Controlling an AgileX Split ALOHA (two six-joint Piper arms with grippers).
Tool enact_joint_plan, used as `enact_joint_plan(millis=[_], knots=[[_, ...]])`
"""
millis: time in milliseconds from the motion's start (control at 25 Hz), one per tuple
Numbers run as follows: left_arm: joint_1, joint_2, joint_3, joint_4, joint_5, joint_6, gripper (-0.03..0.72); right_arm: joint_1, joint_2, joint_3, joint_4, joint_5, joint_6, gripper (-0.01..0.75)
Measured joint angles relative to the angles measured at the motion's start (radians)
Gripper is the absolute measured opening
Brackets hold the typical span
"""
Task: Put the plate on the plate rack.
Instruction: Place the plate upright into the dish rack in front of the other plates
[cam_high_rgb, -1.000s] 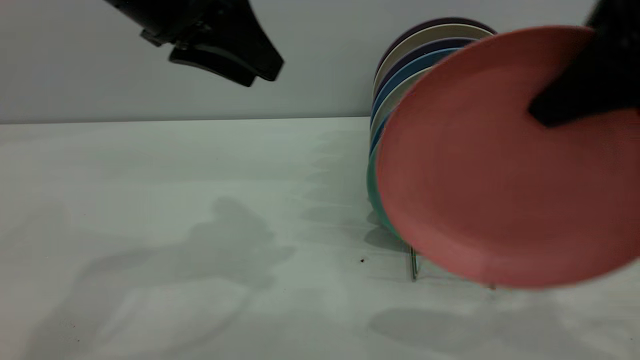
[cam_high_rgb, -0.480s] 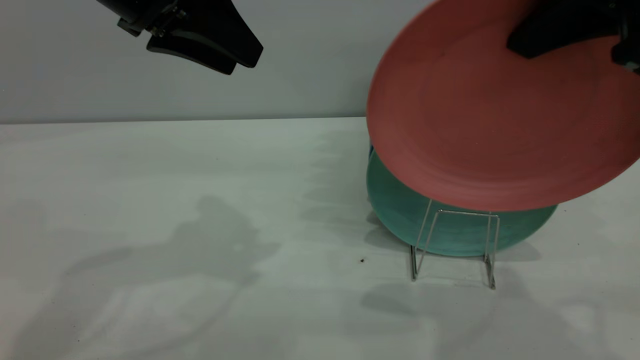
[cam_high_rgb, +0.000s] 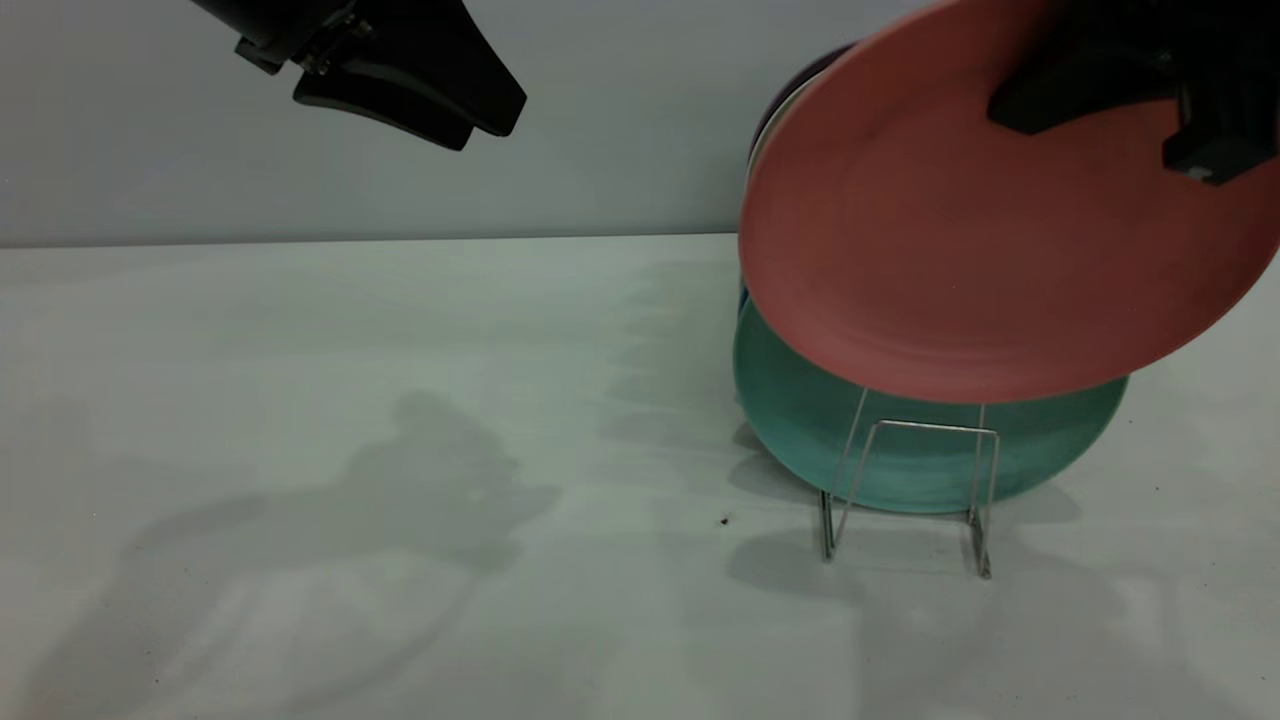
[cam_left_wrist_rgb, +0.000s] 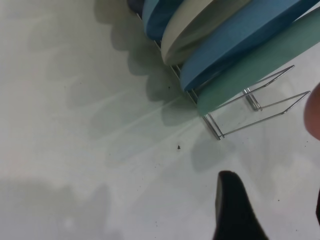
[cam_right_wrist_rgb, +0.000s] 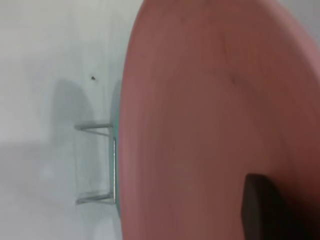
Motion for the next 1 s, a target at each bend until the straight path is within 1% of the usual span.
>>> enact_joint_plan(millis=[320,640,1000], knots=[[0.0,0.0,0.0,0.0,0.0,0.0,0.429,0.0,0.035,-0.005,-0.005,-0.042,-0.031,0.119],[0.0,0.0,0.0,0.0,0.0,0.0,0.429,0.0,0.079,-0.065,-0.005,-0.017,-0.034,0.119],[0.0,0.0,0.0,0.0,0.0,0.002,0.429,0.0,0.095,-0.067,-0.005,-0.002,-0.034,0.118]])
